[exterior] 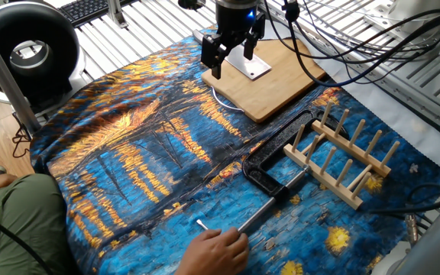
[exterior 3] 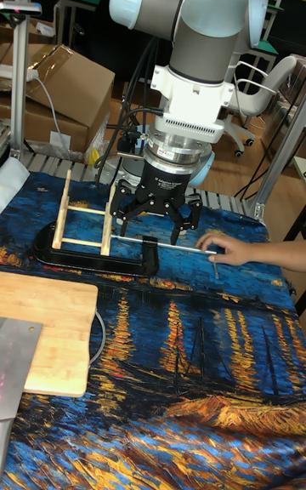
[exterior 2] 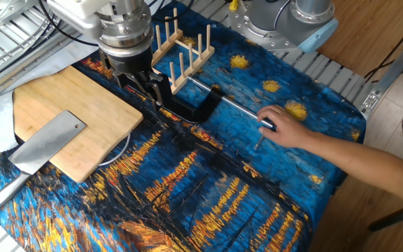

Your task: Put the knife on the knife rack

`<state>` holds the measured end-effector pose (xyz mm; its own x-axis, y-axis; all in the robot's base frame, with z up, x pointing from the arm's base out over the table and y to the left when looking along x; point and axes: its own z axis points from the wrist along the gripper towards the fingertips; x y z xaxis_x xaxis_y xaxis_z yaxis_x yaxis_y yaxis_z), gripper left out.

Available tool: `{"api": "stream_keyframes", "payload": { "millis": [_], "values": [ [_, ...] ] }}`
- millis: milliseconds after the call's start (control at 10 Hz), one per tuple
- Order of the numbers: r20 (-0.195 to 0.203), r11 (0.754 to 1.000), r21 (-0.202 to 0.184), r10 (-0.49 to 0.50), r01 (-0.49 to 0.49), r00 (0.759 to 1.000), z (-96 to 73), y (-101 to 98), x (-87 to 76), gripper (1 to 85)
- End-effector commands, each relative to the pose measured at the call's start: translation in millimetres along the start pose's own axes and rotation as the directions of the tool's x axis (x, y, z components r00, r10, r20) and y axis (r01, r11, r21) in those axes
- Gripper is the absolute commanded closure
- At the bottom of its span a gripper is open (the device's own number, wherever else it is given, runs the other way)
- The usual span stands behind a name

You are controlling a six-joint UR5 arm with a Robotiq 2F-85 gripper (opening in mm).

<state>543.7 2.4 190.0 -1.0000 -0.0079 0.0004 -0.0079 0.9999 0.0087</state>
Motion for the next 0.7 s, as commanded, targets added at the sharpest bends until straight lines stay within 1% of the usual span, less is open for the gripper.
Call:
{"api": "stream_keyframes", "payload": {
  "millis": [0, 100, 600],
  "values": [
    [0.0, 1.0, 0.0, 0.0, 0.0, 1.0, 0.0, 2.2, 0.1, 1.7],
    [-0.048, 0.984, -0.045, 0.173, -0.175, 0.984, 0.8, 16.5, 10.7, 84.7],
    [-0.043, 0.983, -0.05, 0.175, -0.177, 0.984, 1.7, 16.6, 10.4, 84.7]
  ]
}}
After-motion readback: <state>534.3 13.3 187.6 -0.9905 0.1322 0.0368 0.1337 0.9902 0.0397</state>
